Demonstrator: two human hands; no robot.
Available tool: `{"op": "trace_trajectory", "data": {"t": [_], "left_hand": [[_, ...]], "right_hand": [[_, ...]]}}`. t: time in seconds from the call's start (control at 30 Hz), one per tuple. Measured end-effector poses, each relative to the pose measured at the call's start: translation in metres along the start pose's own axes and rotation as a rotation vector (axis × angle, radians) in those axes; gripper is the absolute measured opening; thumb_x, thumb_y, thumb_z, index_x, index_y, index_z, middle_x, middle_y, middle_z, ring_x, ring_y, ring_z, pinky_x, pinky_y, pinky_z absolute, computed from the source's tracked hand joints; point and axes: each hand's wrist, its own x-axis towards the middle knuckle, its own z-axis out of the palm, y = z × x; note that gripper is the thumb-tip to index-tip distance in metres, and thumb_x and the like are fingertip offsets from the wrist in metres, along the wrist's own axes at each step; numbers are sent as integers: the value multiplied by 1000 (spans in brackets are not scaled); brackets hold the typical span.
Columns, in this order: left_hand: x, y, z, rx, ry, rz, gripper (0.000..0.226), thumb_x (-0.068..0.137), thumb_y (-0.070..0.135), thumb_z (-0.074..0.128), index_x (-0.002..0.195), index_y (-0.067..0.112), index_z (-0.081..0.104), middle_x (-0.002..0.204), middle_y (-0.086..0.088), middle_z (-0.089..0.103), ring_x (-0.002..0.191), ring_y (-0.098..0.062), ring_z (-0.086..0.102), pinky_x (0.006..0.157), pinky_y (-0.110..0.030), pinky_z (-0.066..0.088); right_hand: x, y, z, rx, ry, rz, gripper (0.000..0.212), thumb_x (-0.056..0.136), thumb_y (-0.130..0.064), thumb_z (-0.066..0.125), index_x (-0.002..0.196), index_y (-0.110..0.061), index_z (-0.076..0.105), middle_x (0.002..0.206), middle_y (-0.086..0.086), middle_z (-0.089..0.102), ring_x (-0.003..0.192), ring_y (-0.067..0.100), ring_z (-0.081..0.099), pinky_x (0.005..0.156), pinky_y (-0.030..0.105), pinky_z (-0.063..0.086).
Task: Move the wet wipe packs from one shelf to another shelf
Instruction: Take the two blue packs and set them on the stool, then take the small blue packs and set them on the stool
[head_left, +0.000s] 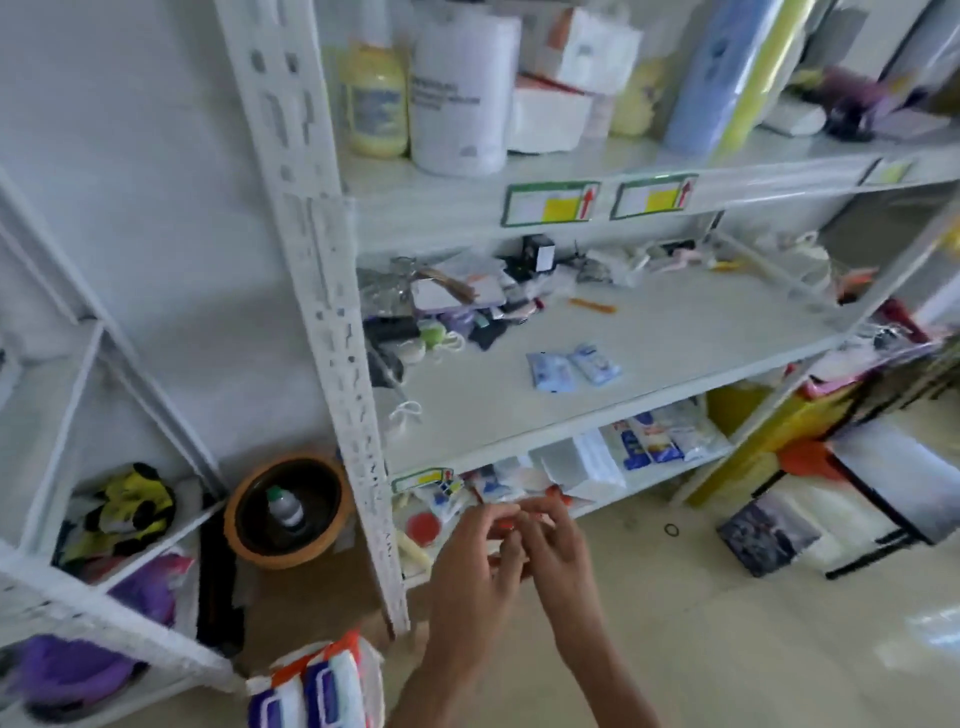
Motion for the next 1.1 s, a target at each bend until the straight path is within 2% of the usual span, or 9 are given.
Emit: {"op": "trace_trajectory", "data": {"t": [0.1, 0.2, 0.37, 0.53, 0.6, 0.73, 0.87, 0.97, 1.1], "left_hand": [[27, 34, 44, 17, 19, 14, 20, 98, 19, 63, 112, 34, 67, 104, 17, 73, 93, 0, 71, 75, -33, 63], [50, 58, 83, 96, 8, 43, 22, 97, 16, 64, 111, 32, 68, 105, 17, 72, 93, 2, 69, 80, -30, 61], [89, 81, 130, 228, -99, -24, 12, 94, 28, 66, 105, 33, 69, 100, 19, 70, 88, 3, 68, 80, -31, 60], [159, 67, 150, 351, -190, -149, 9, 87, 40, 70, 94, 35, 69, 93, 20, 74, 83, 2, 71, 80, -37, 62], [192, 65, 156, 414, -131, -186, 10, 86, 37, 72, 92, 30, 68, 91, 17, 74, 84, -5, 71, 79, -36, 61], [258, 52, 154, 542, 9, -329, 18, 90, 37, 65, 96, 20, 63, 100, 0, 73, 86, -22, 64, 71, -31, 49], [302, 31, 158, 680, -35, -489, 57, 92, 57, 57, 125, 11, 54, 125, -11, 68, 111, -32, 67, 82, -38, 50], [323, 22, 174, 738, -55, -513, 82, 84, 74, 57, 132, 9, 48, 131, -12, 64, 119, -32, 65, 90, -40, 53], [341, 18, 196, 808, -63, -519, 87, 73, 72, 72, 128, 11, 47, 127, -11, 66, 116, -30, 67, 87, -38, 54]], "right_hand": [[27, -22, -49, -2, -21, -22, 13, 107, -13, 50, 106, -4, 59, 86, 16, 79, 82, 33, 78, 67, 51, 59], [54, -36, -96, -26, -38, -9, 13, 106, -16, 49, 106, -9, 60, 88, 16, 79, 81, 42, 75, 68, 59, 59], [104, -53, -157, -207, -83, 97, 19, 103, -8, 47, 102, -1, 64, 80, 12, 75, 55, 14, 70, 48, 25, 54], [177, -48, -171, -397, -123, 152, 22, 95, -9, 49, 91, -13, 70, 72, 3, 72, 54, 12, 66, 45, 23, 50], [209, -46, -174, -447, -92, 144, 19, 93, -20, 54, 83, -22, 70, 72, 0, 74, 56, 14, 69, 57, 32, 58], [275, -56, -181, -641, 27, 107, 24, 85, -39, 50, 95, -26, 68, 94, 3, 75, 81, 28, 73, 72, 38, 60], [322, -69, -184, -899, 119, 95, 36, 93, -40, 53, 119, -15, 56, 117, 8, 64, 108, 32, 64, 80, 39, 51], [354, -61, -176, -1033, 108, 64, 52, 92, -46, 58, 129, -12, 44, 129, 12, 55, 122, 33, 54, 93, 44, 49], [376, -45, -163, -1194, 23, 93, 77, 87, -52, 68, 143, -11, 34, 137, 16, 54, 128, 35, 52, 106, 43, 41]]}}
